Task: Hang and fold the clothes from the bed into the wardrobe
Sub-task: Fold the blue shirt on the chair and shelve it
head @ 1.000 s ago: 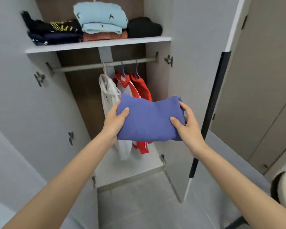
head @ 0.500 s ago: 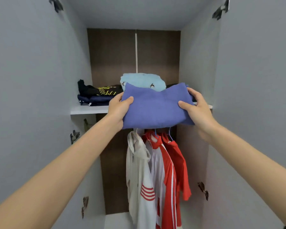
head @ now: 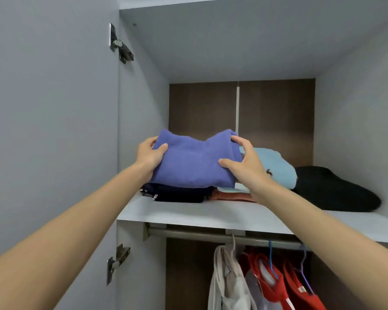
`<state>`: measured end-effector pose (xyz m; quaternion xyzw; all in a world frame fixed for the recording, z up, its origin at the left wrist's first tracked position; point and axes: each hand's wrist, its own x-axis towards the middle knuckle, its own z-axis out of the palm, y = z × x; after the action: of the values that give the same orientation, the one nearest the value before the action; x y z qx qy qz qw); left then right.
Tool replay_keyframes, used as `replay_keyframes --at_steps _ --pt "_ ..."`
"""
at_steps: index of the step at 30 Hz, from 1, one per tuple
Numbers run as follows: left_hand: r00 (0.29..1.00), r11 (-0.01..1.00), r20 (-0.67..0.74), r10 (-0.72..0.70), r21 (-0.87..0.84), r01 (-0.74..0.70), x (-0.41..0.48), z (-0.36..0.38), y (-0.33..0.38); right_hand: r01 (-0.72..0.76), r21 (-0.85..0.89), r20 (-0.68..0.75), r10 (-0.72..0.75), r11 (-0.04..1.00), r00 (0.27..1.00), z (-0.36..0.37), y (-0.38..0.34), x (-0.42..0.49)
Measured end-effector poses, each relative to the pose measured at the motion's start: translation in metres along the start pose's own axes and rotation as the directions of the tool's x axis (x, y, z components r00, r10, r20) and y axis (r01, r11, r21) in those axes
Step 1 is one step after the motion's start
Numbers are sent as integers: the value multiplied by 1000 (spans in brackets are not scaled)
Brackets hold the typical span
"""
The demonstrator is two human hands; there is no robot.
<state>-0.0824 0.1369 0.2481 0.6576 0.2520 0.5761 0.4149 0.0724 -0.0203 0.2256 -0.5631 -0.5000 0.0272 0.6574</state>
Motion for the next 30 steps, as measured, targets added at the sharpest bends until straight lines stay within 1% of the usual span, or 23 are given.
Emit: replay_keyframes --at_steps 4,7,9,11,13,15,17,18,19,20,21,22,23,24,25,26,28,30 --pt "996 992 -78 40 119 -31 62 -5 -24 44 -64 61 -40 997 997 36 20 56" --pt "992 985 -106 75 165 -57 114 -2 -36 106 -166 97 -91 980 991 56 35 99" --pt "986 969 -96 140 217 -116 147 4 -44 139 -236 113 -115 962 987 66 45 127" --pt "977 935 -76 199 314 -166 176 12 -54 156 -306 120 -125 939 985 74 55 153" --pt "975 891 -50 219 418 -179 200 18 -69 148 -362 131 -107 921 986 82 62 177" --pt "978 845 -30 207 510 -163 221 22 -87 147 -440 153 -87 886 984 90 69 195" --pt "983 773 21 184 614 -158 234 25 -106 167 -573 196 -64 802 978 98 77 205" --pt "983 704 74 169 688 -173 237 26 -115 188 -641 224 -53 744 973 102 81 209" --pt "979 610 135 153 767 -201 239 27 -124 214 -704 255 -40 677 966 105 85 210" --pt "972 506 186 142 831 -233 239 30 -131 242 -766 285 -23 596 958 109 88 211" --pt "964 416 221 148 870 -264 238 33 -137 270 -827 304 -12 492 953 112 91 210" --pt "955 350 243 171 891 -289 236 38 -141 299 -876 315 -20 378 949 115 93 210" --pt "944 305 258 208 900 -313 235 43 -143 324 -902 326 -43 284 944 118 95 210" --pt "931 281 272 243 899 -336 234 49 -144 344 -902 339 -67 260 938 122 96 211" --pt "923 283 286 258 891 -355 234 55 -144 354 -888 352 -62 293 934 126 98 212" --pt "923 311 297 245 878 -365 233 60 -144 353 -872 368 -22 340 930 130 99 215" --pt "940 393 312 140 853 -342 233 67 -146 356 -871 420 135 338 898 139 107 217" --pt "944 443 330 29 842 -308 232 68 -154 304 -893 403 289 332 868 145 122 215"
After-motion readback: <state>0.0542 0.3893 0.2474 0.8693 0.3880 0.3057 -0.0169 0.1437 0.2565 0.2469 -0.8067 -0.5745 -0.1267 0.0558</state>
